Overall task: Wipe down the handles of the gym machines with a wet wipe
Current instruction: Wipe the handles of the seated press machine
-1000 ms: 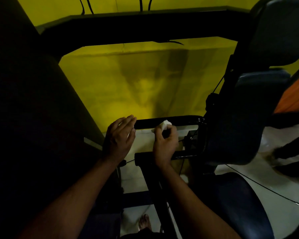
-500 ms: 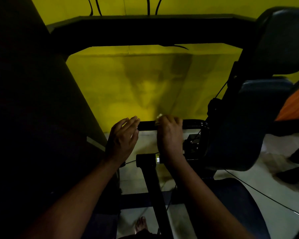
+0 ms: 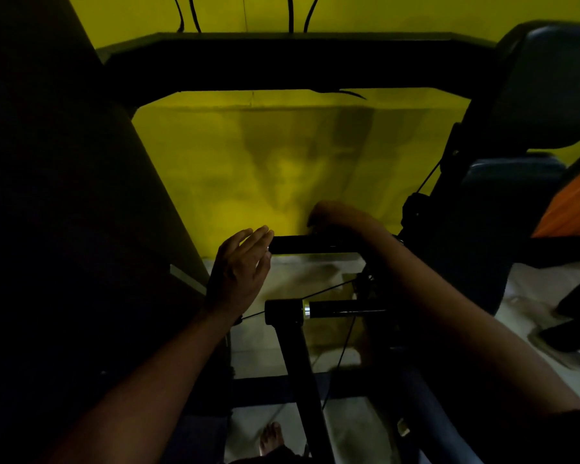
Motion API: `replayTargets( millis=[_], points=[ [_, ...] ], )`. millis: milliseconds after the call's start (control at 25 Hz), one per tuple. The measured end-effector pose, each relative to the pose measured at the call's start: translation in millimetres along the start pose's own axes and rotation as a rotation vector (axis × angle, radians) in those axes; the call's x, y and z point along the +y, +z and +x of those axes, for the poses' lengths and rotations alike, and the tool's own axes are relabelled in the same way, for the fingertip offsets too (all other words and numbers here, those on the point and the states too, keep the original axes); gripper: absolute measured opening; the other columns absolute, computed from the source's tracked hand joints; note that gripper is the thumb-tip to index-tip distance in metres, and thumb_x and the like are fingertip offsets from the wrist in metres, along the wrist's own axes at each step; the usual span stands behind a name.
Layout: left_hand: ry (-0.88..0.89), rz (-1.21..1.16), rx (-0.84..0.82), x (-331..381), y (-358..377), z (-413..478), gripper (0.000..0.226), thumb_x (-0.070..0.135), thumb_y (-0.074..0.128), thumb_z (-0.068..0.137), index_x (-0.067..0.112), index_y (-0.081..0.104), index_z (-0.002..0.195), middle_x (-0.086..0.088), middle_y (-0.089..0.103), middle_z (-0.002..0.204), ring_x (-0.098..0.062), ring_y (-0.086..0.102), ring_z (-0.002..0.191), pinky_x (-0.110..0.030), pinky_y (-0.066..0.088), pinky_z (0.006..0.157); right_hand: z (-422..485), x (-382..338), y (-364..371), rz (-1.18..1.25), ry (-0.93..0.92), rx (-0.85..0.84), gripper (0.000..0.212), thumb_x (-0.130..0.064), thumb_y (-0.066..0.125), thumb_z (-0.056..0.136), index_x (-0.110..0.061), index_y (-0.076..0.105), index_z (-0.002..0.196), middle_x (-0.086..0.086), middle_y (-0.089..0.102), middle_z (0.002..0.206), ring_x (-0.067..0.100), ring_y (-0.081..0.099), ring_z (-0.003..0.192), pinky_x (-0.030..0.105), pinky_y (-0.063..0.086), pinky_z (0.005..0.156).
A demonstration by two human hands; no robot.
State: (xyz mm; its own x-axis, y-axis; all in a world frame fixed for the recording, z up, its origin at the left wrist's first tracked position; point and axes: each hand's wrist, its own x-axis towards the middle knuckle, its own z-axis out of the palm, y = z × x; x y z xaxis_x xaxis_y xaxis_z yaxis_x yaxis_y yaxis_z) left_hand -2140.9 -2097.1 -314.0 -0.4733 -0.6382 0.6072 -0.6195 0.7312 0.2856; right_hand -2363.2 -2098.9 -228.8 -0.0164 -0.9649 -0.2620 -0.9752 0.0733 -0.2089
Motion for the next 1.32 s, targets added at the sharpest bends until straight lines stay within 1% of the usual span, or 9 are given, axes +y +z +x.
replayTargets(
  millis=[200, 360, 480, 600, 760, 880, 1000, 1160, 1320],
  points=[
    [0.028, 0.003, 0.01, -1, 0, 3, 0.036, 0.021, 0.052, 0.097, 0.009, 0.064, 0.128, -0.006, 0.064, 0.131, -0.024, 0.055, 0.121, -0.038, 0.046, 0.099, -23, -11, 9, -0.042, 0.07, 0.194, 0.028, -0.023, 0.055, 0.099, -0.004, 0.062, 0.118, 0.018, 0.065, 0.111, 0.034, 0.062, 0.103, 0.042, 0.053, 0.086],
    [0.048, 0.025, 0.009, -4, -2, 5, 0.037, 0.023, 0.052, 0.096, 0.009, 0.064, 0.128, -0.006, 0.065, 0.13, -0.024, 0.054, 0.122, -0.037, 0.044, 0.099, -75, -54, 47, 0.173, -0.008, 0.732, 0.008, -0.003, 0.063, 0.09, -0.007, 0.061, 0.096, 0.009, 0.063, 0.086, 0.024, 0.057, 0.075, 0.032, 0.046, 0.06],
    [0.034, 0.021, -0.005, -4, -1, 8, 0.037, 0.025, 0.051, 0.096, 0.009, 0.065, 0.127, -0.006, 0.064, 0.13, -0.024, 0.054, 0.121, -0.036, 0.043, 0.1, -83, -74, 83, 0.61, 0.19, 0.909, 0.022, 0.001, 0.065, 0.086, -0.01, 0.061, 0.104, 0.007, 0.061, 0.104, 0.018, 0.058, 0.087, 0.032, 0.052, 0.069],
    [0.022, 0.008, -0.015, -4, 1, 6, 0.037, 0.025, 0.051, 0.096, 0.009, 0.066, 0.126, -0.007, 0.064, 0.13, -0.026, 0.055, 0.12, -0.037, 0.044, 0.099, -75, -91, 91, 1.334, 0.441, 1.058, 0.015, -0.007, 0.067, 0.09, -0.017, 0.061, 0.099, 0.002, 0.064, 0.106, 0.015, 0.061, 0.099, 0.022, 0.052, 0.08],
    [0.019, 0.004, -0.026, -5, 1, 3, 0.038, 0.026, 0.051, 0.096, 0.01, 0.065, 0.127, -0.006, 0.065, 0.129, -0.026, 0.055, 0.119, -0.04, 0.047, 0.097, -67, -104, 95, 2.04, 0.679, 0.955, 0.012, -0.002, 0.064, 0.09, -0.014, 0.061, 0.089, 0.003, 0.064, 0.088, 0.017, 0.061, 0.086, 0.025, 0.05, 0.071],
    [0.011, -0.005, -0.018, -5, 3, 2, 0.037, 0.026, 0.052, 0.096, 0.01, 0.066, 0.126, -0.006, 0.065, 0.129, -0.026, 0.056, 0.118, -0.041, 0.048, 0.096, -65, -98, 92, 1.937, 0.692, 1.111, 0.019, 0.001, 0.064, 0.089, -0.007, 0.055, 0.104, 0.001, 0.06, 0.095, 0.011, 0.059, 0.085, 0.015, 0.049, 0.068],
    [-0.001, -0.017, -0.028, -4, 2, 6, 0.038, 0.026, 0.051, 0.096, 0.009, 0.065, 0.127, -0.006, 0.064, 0.13, -0.026, 0.056, 0.119, -0.041, 0.048, 0.097, -58, -110, 101, 1.797, 0.539, 1.015, 0.013, -0.001, 0.061, 0.091, -0.005, 0.057, 0.102, 0.012, 0.062, 0.1, 0.016, 0.06, 0.087, 0.019, 0.05, 0.074],
    [-0.007, -0.019, -0.031, -2, 2, 5, 0.037, 0.025, 0.052, 0.096, 0.01, 0.066, 0.126, -0.005, 0.065, 0.13, -0.025, 0.055, 0.12, -0.038, 0.045, 0.098, -56, -114, 99, 2.409, 0.755, 0.833, 0.006, -0.006, 0.055, 0.099, -0.01, 0.06, 0.096, 0.01, 0.064, 0.094, 0.014, 0.064, 0.081, 0.02, 0.054, 0.066],
    [-0.003, -0.02, -0.013, -5, 3, 5, 0.035, 0.025, 0.054, 0.095, 0.011, 0.067, 0.125, -0.004, 0.065, 0.129, -0.024, 0.056, 0.119, -0.037, 0.046, 0.098, -55, -97, 84, 2.686, 0.649, 0.721, 0.016, 0.003, 0.046, 0.1, -0.006, 0.057, 0.107, 0.012, 0.062, 0.1, 0.018, 0.062, 0.09, 0.027, 0.053, 0.086]
  ],
)
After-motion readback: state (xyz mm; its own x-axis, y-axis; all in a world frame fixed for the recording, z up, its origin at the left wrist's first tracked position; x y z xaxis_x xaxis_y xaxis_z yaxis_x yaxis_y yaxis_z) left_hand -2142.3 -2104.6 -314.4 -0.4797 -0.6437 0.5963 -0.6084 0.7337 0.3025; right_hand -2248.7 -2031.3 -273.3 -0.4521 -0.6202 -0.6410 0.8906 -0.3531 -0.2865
